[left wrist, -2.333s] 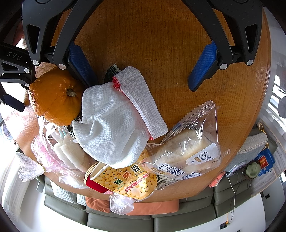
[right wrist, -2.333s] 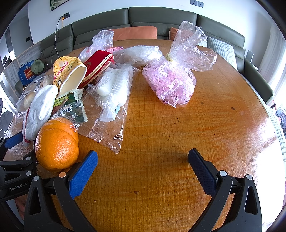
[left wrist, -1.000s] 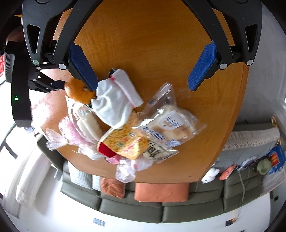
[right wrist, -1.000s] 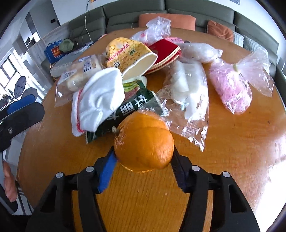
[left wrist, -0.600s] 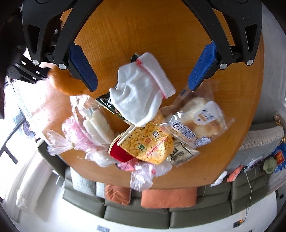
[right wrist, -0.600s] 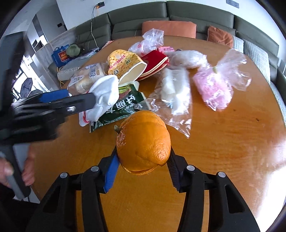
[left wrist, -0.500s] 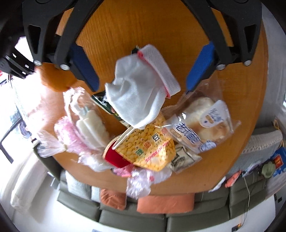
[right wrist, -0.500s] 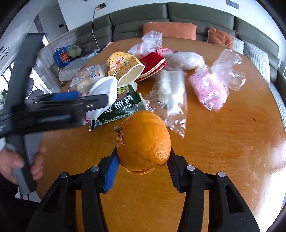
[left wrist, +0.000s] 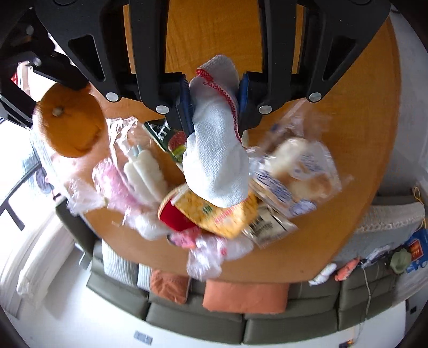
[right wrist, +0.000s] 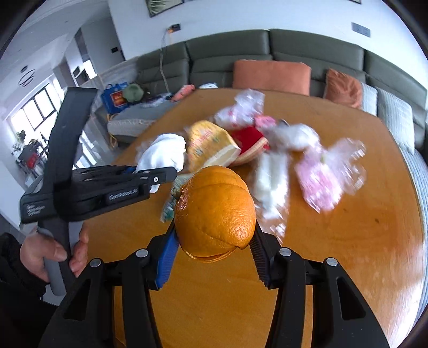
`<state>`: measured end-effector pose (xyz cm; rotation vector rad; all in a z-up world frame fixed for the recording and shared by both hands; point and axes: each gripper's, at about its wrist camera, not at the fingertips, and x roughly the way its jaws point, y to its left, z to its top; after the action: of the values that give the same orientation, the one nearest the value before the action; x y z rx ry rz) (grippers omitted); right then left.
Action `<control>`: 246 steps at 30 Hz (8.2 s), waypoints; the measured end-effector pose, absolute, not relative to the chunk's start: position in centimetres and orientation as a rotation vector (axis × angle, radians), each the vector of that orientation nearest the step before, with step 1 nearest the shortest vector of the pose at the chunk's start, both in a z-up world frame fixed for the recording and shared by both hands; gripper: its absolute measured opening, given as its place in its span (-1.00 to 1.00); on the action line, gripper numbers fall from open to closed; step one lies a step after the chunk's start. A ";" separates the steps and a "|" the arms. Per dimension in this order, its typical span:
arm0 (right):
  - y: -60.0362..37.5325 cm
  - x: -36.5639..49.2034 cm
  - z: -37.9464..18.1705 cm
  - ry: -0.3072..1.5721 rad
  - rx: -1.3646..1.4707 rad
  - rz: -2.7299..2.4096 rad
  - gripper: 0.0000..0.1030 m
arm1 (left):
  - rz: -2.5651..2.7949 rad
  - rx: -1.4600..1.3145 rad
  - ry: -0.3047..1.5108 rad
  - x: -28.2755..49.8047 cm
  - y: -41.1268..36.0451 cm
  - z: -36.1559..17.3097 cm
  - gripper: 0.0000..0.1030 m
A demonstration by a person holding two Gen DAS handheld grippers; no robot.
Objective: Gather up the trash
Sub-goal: 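Grasp the orange with the right tool while the left tool grasps the white mesh cloth, then carry both items over the black bin and open both tools to drop them, then grasp the yellow soybean snack bag with the right tool while the left tool grasps the bread bun package, then carry both packages over the black bin and open both tools to drop them, then grasp the clear bagged white item with the right tool while the left tool grasps the green matcha cake package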
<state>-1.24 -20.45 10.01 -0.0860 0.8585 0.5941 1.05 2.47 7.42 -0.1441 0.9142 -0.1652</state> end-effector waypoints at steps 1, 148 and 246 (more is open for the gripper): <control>-19.7 -1.1 10.2 0.854 -0.092 0.610 0.01 | -0.159 -0.145 0.905 0.9 2.9 7.8 -0.48; -8.7 13.6 13.3 0.890 -0.057 0.824 -0.63 | 0.187 -0.291 1.064 3.5 12.8 7.2 0.44; -10.1 11.1 11.1 0.963 -0.056 0.552 0.48 | 0.016 -0.112 1.060 2.1 12.7 8.1 0.89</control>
<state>11.14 -10.05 11.15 -0.0556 0.9626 0.5520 2.09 12.68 8.09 -0.1118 1.0602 0.0160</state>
